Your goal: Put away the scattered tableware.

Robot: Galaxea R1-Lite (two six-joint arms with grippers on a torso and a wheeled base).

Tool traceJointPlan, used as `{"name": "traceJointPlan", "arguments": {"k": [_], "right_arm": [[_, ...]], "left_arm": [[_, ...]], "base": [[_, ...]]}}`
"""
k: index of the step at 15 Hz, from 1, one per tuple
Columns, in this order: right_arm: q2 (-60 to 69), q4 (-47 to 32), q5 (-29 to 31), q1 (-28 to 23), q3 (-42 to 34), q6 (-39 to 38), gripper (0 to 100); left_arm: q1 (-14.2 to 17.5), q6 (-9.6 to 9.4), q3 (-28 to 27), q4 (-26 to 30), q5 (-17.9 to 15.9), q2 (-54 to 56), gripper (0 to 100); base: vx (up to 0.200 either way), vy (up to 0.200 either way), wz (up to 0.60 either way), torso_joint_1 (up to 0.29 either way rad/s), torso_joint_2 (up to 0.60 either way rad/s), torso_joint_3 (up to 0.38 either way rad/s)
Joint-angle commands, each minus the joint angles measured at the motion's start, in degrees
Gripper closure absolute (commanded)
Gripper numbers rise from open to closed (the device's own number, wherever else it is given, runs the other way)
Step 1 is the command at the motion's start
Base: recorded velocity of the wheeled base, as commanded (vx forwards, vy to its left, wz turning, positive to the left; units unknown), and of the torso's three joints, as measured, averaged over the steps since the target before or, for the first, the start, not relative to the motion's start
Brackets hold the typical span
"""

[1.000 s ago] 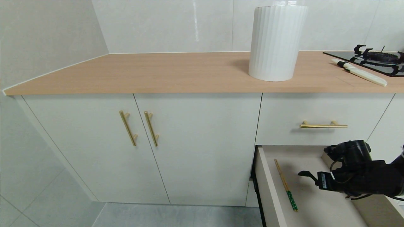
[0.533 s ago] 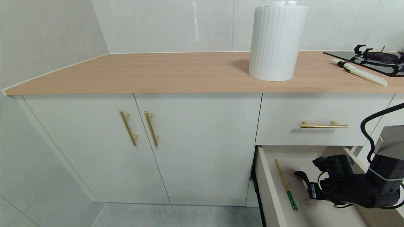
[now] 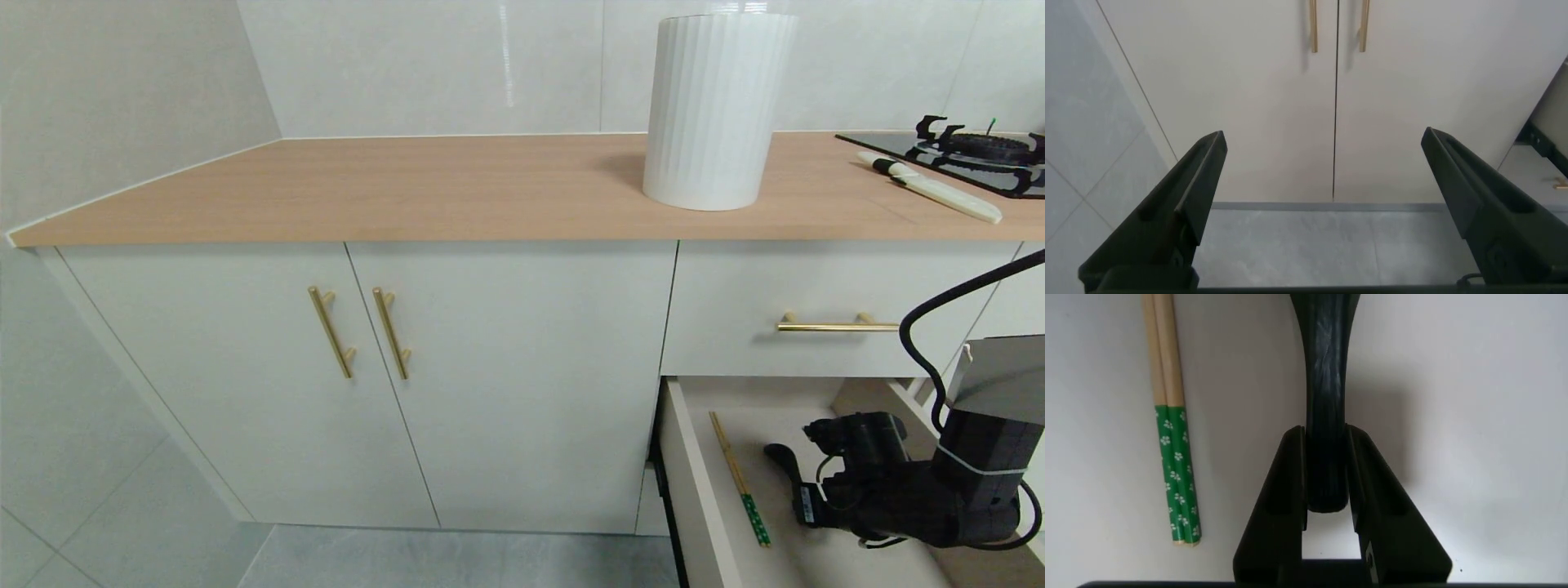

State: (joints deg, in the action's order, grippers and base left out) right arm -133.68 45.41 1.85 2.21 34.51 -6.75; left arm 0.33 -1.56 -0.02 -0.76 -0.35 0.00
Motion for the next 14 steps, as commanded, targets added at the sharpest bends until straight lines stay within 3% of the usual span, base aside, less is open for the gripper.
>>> {"name": "traceJointPlan", "arguments": {"k": [1, 6, 7, 14], "right_arm": [[-0.09, 0.03, -0.01, -0.1, 0.03, -0.01, 100], [-0.53, 0.82, 1.05, -0.1, -0.06, -0.01, 100], [-0.35, 0.82, 1.05, -0.1, -0.06, -0.01, 0], [4.48, 0.82, 1.05, -0.19, -1.73, -0.28, 0]], "left_arm": [[0.02, -0.02, 0.02, -0.04, 0.0, 0.0, 0], [0.02, -0.02, 0.02, -0.04, 0.0, 0.0, 0], [0.02, -0.02, 0.02, -0.04, 0.0, 0.0, 0], [0.02, -0.02, 0.02, -0.04, 0.0, 0.0, 0]], "base": [[0.0, 0.0, 0.0, 0.0, 0.0, 0.0], [0.0, 0.0, 0.0, 0.0, 0.0, 0.0], [0.0, 0.0, 0.0, 0.0, 0.0, 0.0], [0.0, 0.0, 0.0, 0.0, 0.0, 0.0]]}}
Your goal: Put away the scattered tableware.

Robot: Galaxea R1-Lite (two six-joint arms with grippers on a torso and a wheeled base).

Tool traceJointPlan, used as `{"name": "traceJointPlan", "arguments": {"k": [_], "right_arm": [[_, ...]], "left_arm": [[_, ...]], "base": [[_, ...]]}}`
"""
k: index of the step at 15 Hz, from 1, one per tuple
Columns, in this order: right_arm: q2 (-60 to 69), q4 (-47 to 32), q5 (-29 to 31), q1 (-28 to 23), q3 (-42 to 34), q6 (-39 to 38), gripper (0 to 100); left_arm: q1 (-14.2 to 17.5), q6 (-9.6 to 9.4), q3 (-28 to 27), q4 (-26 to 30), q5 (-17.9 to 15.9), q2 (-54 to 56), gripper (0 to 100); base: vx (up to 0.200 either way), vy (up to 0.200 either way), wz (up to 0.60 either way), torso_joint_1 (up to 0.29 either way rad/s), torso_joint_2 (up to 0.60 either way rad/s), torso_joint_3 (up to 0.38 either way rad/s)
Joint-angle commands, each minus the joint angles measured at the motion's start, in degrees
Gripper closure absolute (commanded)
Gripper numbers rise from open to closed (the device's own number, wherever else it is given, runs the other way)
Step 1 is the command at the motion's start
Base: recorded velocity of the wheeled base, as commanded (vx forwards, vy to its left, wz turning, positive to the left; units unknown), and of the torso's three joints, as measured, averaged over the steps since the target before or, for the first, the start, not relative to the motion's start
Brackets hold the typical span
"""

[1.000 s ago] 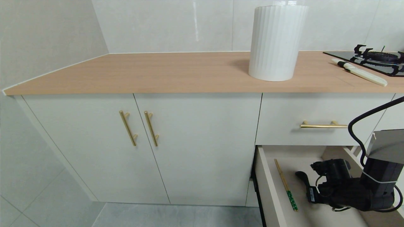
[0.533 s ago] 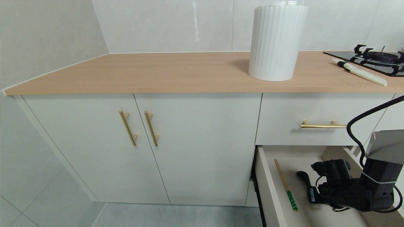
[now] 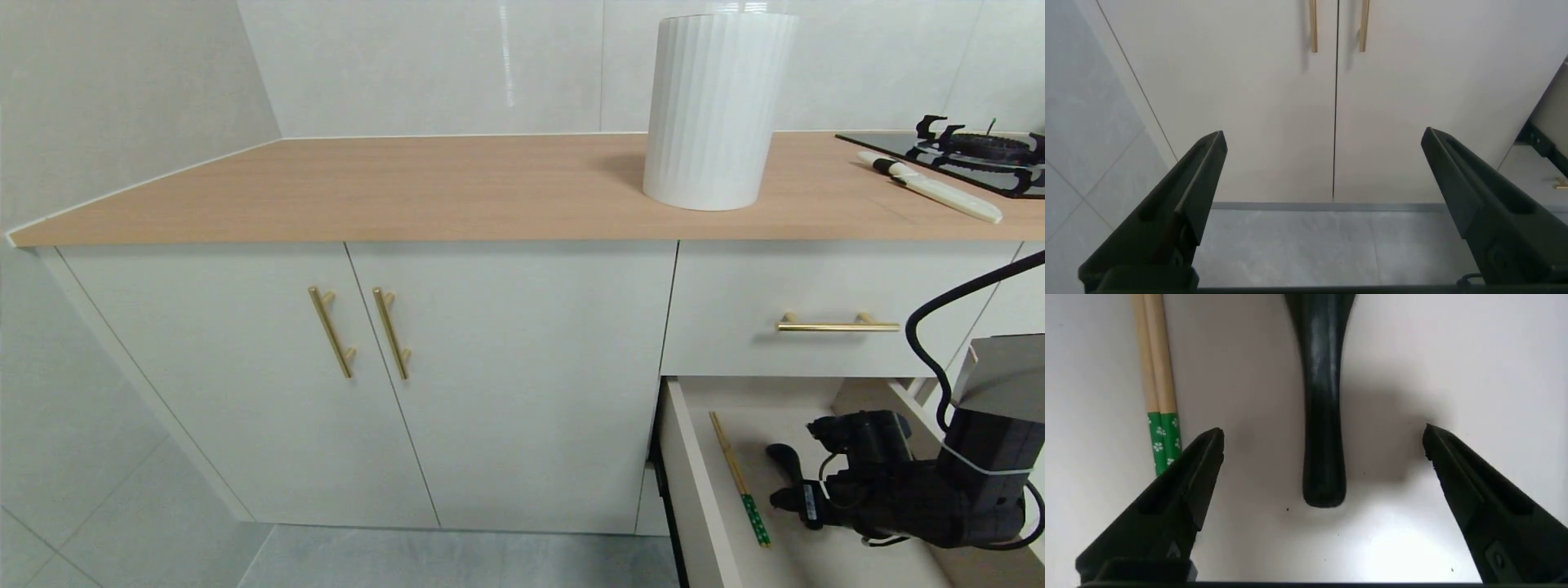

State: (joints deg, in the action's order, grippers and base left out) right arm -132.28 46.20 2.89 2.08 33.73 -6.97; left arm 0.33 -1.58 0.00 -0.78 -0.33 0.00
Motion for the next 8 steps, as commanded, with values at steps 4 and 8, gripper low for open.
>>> {"name": "traceJointPlan", "arguments": {"k": [4, 8], "right_arm": [[17.49, 0.03, 0.1, -0.41, -6.22, -0.15, 0], [36.83, -0.15, 1.86, -0.33, -15.8, 0.03, 0]], "left_arm": [[0.02, 0.0, 0.0, -0.01, -0.02, 0.0, 0], [0.02, 0.0, 0.0, -0.01, -0.02, 0.0, 0]], "base": [[0.0, 0.0, 0.0, 0.0, 0.0, 0.0], [0.0, 0.0, 0.0, 0.0, 0.0, 0.0]]}}
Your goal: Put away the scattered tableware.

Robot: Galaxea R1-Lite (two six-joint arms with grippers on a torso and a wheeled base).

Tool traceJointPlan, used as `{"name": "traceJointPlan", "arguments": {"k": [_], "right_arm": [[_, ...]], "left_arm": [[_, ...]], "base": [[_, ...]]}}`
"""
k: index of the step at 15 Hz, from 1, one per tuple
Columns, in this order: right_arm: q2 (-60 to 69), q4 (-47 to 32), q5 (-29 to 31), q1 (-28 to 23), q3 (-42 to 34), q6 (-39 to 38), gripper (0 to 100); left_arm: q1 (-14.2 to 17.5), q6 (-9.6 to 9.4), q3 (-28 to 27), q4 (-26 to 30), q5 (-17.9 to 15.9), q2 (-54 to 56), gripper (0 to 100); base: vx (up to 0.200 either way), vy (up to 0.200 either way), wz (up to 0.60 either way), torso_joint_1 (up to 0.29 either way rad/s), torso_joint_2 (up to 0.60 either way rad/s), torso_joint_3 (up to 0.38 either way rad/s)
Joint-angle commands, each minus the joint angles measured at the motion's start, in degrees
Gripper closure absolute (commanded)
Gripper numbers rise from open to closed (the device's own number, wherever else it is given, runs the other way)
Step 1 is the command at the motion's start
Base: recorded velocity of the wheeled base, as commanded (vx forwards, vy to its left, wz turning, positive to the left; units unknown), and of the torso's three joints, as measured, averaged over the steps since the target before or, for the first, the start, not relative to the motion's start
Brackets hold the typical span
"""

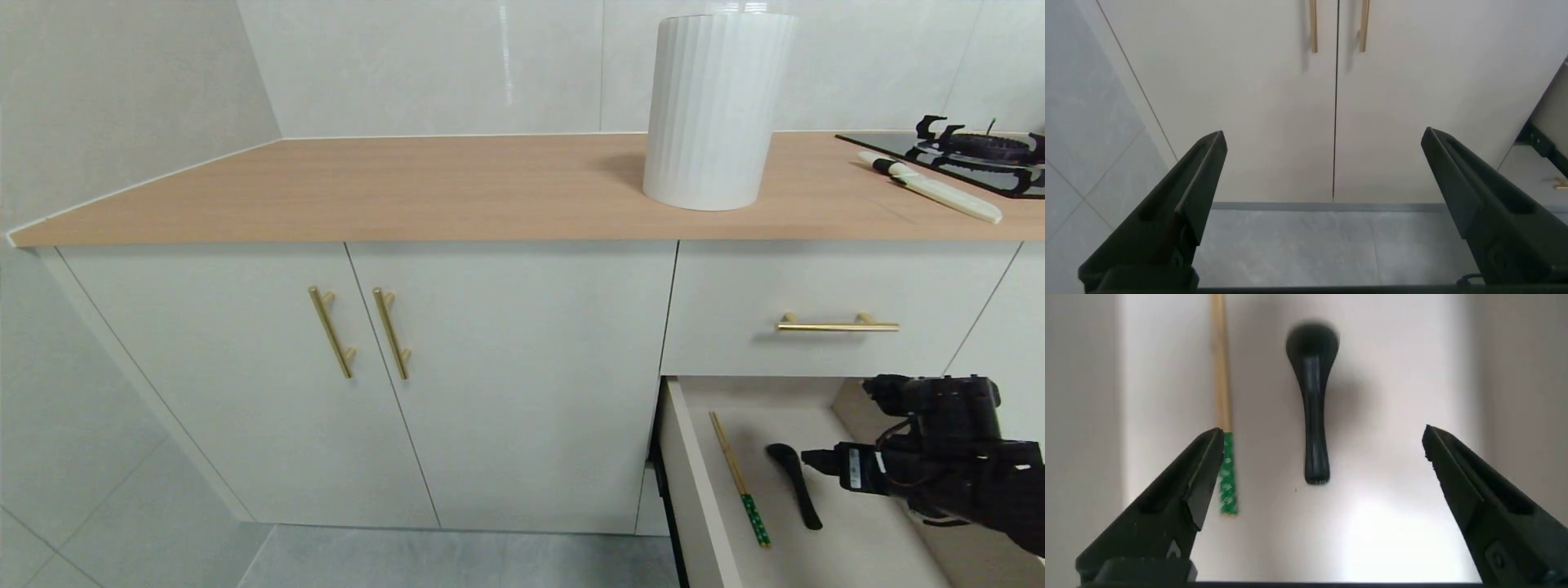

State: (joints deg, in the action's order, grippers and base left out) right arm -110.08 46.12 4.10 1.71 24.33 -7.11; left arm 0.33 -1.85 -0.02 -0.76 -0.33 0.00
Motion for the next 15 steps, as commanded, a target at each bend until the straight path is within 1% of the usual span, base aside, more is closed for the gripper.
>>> {"name": "traceJointPlan", "arguments": {"k": [1, 2, 3, 4, 5, 7, 9, 10, 12, 14, 15], "right_arm": [[19.11, -0.15, 0.74, 0.75, -9.65, 0.34, 0], [20.78, -0.15, 0.74, 1.11, -11.06, 0.43, 0], [28.17, -0.33, 0.83, 1.63, -16.25, 1.13, 0], [29.84, -0.5, 0.74, 1.63, -17.13, 1.39, 0], [35.64, -1.03, 0.65, 1.63, -19.85, 1.66, 0], [41.44, -2.61, 0.65, 1.72, -23.28, 1.75, 0], [45.92, -4.63, 0.47, 1.72, -23.54, 2.71, 0], [50.49, -7.8, 0.21, 1.72, -23.1, 5.53, 0], [54.97, -12.63, -0.23, 1.81, -22.75, 9.04, 0], [59.1, -20.45, -1.99, 1.81, -20.11, 9.57, 0], [60.07, -22.56, -2.34, 1.81, -19.23, 9.57, 0]], "left_arm": [[0.02, -0.52, 0.02, 0.05, -0.02, 0.0, 0], [0.02, -0.78, 0.02, 0.05, -0.11, 0.0, 0], [0.02, -1.49, 0.02, 0.05, -0.02, 0.0, 0], [0.02, -1.4, 0.02, 0.05, -0.02, 0.0, 0], [0.02, -1.57, 0.02, 0.05, -0.02, 0.0, 0], [0.02, -1.14, 0.02, 0.05, -0.02, 0.0, 0], [0.02, -1.05, 0.02, 0.05, -0.02, 0.0, 0], [0.02, -0.87, 0.02, 0.05, -0.11, 0.0, 0], [0.02, -0.61, 0.02, -0.04, -0.2, 0.0, 0], [0.02, -0.52, 0.02, -0.04, -0.11, 0.0, 0], [0.02, -0.34, 0.02, -0.04, -0.11, 0.0, 0]], "base": [[0.0, 0.0, 0.0, 0.0, 0.0, 0.0], [0.0, 0.0, 0.0, 0.0, 0.0, 0.0], [0.0, 0.0, 0.0, 0.0, 0.0, 0.0], [0.0, 0.0, 0.0, 0.0, 0.0, 0.0], [0.0, 0.0, 0.0, 0.0, 0.0, 0.0], [0.0, 0.0, 0.0, 0.0, 0.0, 0.0], [-0.2, 0.0, 0.0, 0.002, 0.0, 0.005], [-0.2, 0.0, 0.0, 0.007, 0.0, 0.002], [-0.2, 0.0, 0.0, -0.002, 0.0, 0.009], [-0.2, 0.0, 0.0, -0.002, 0.0, 0.005], [0.0, 0.0, 0.0, 0.0, 0.0, 0.0]]}}
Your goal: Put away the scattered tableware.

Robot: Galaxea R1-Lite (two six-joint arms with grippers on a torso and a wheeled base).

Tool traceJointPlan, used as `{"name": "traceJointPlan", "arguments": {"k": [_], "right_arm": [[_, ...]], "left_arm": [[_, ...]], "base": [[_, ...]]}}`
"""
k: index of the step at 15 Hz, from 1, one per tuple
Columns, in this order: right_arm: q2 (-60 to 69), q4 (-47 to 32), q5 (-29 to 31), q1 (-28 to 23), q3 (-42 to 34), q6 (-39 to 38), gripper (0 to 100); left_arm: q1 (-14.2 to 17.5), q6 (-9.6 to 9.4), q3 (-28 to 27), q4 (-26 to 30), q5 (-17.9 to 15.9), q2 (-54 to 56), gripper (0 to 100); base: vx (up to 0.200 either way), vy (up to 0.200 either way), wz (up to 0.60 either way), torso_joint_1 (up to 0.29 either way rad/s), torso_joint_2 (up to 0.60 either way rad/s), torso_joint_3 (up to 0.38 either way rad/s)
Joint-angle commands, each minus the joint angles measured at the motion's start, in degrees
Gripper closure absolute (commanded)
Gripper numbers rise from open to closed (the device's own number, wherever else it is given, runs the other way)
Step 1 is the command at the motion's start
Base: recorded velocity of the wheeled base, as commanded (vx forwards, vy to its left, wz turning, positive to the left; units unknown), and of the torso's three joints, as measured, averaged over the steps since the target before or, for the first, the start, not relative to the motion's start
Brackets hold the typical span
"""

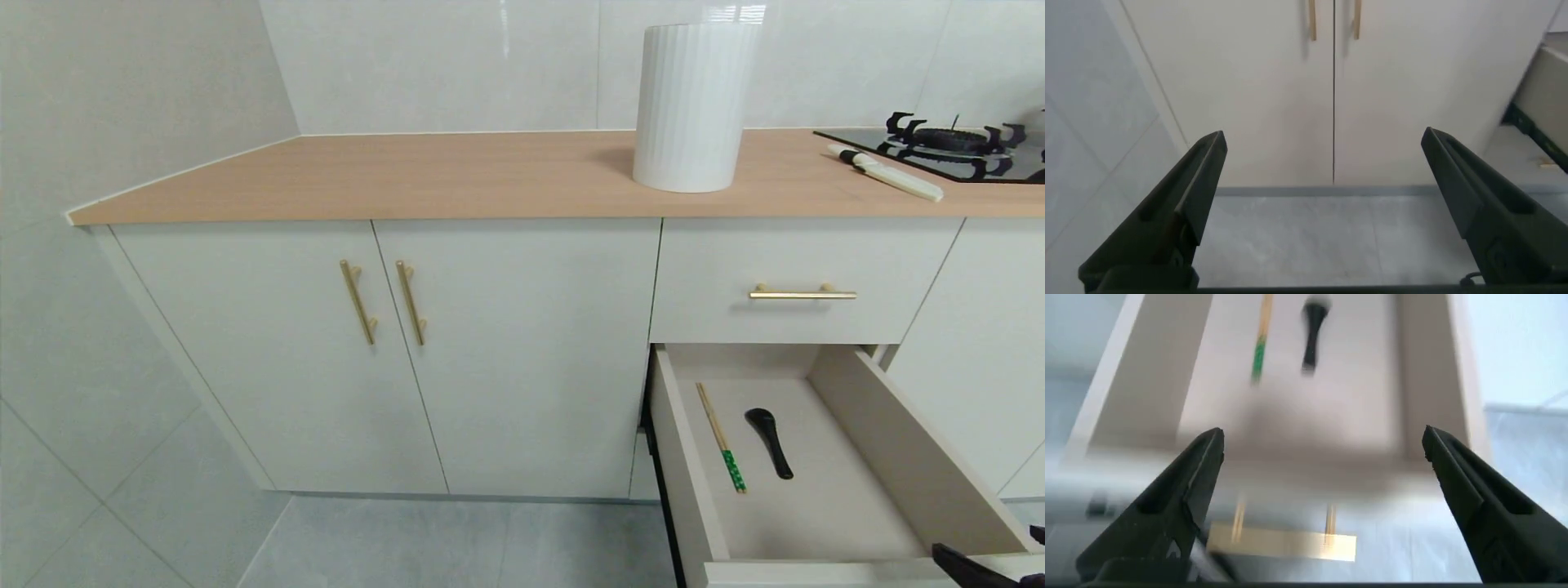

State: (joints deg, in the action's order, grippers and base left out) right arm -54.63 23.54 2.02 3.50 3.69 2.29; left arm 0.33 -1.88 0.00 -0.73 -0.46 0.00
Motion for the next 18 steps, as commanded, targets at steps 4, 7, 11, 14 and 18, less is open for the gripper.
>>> {"name": "traceJointPlan", "arguments": {"k": [4, 7, 11, 14, 18], "right_arm": [[9.71, -31.63, -5.8, 0.1, 12.92, 0.17, 0], [4.97, -39.01, -10.99, 1.34, 15.03, 0.17, 0], [-9.45, -38.83, -11.16, 1.34, 14.32, -0.45, 0], [-17.44, -35.93, -11.25, 1.25, 13.8, -2.03, 0], [-22.37, -22.84, -11.25, 1.42, 9.49, -3.43, 0]], "left_arm": [[0.02, 1.7, -0.09, -0.15, 0.2, 0.0, 0], [0.02, 1.7, 0.0, -0.15, 0.2, 0.0, 0], [0.02, 1.7, 0.0, -0.15, 0.2, 0.0, 0], [0.02, 1.7, 0.0, -0.15, 0.2, 0.0, 0], [0.02, 1.61, 0.0, -0.15, 0.2, 0.0, 0]], "base": [[0.0, 0.0, 0.0, 0.0, 0.0, 0.0], [0.0, 0.0, 0.0, 0.0, 0.0, 0.0], [0.0, 0.0, 0.0, 0.0, 0.0, 0.0], [0.0, 0.0, 0.0, 0.0, 0.0, 0.0], [0.0, 0.0, 0.0, 0.0, 0.0, 0.0]]}}
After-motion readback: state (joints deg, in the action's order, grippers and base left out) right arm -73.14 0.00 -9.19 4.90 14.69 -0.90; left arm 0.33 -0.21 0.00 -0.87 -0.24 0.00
